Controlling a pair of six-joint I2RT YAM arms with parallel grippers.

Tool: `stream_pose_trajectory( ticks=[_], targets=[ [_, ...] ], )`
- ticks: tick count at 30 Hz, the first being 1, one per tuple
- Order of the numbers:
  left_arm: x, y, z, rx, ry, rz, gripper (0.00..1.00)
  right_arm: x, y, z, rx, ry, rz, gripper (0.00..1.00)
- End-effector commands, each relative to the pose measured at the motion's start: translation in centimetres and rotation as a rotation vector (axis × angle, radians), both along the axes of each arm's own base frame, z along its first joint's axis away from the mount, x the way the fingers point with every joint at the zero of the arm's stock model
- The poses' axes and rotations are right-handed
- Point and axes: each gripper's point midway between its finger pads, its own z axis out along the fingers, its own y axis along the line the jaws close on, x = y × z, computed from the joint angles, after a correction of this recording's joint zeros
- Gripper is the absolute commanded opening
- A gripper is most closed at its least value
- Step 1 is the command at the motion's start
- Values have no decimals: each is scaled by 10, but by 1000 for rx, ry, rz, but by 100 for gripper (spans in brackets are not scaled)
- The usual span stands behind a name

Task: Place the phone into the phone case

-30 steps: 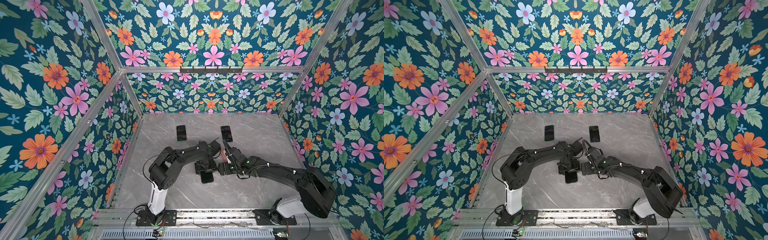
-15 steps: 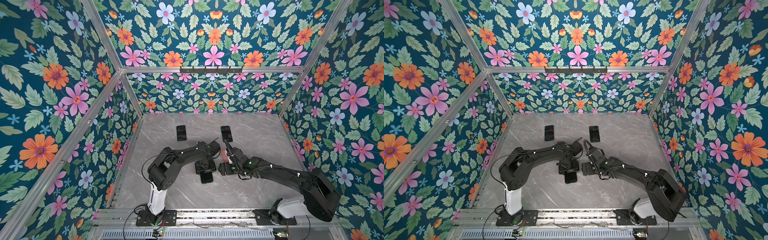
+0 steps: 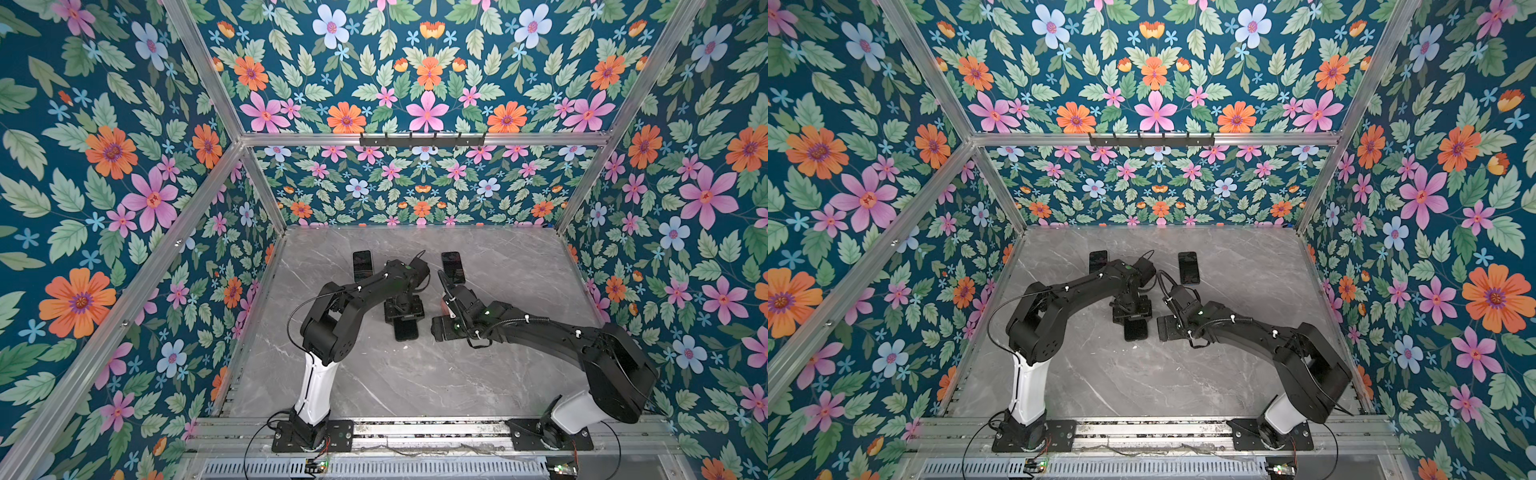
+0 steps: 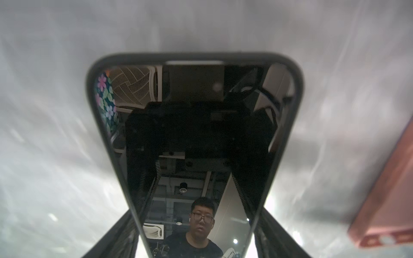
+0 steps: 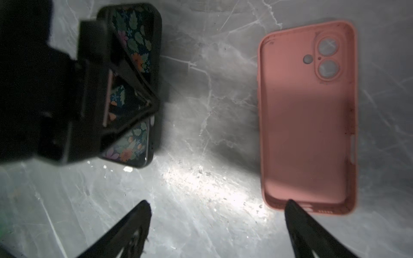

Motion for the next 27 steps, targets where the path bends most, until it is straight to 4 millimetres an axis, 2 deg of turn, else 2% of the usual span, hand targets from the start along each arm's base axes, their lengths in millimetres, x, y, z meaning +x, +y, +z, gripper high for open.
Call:
stream_pose_trajectory(
  ticks=[1,6,9,12,19,24,27],
  targets=[
    [25,16,3,28,-8,-40,68,5,-2,-6,-35,19,4,93],
    [93,31,9,56,-85,-51,66,19,2,-22,-45,71,4,93],
    [128,40,13,86,-130,-61,64,24,4,-28,-49,97,12,92],
    [153,48,14,100,-180,-41,63,28,7,-33,-52,114,16,92],
    [182,50,12,66,-262,-21,63,31,7,-34,-55,130,36,92],
    [197,36,18,-8,-311,-29,63,30,5,-35,-42,136,27,92],
    [205,36,21,-29,-333,-18,63,29,6,-35,-34,141,25,91]
  ],
)
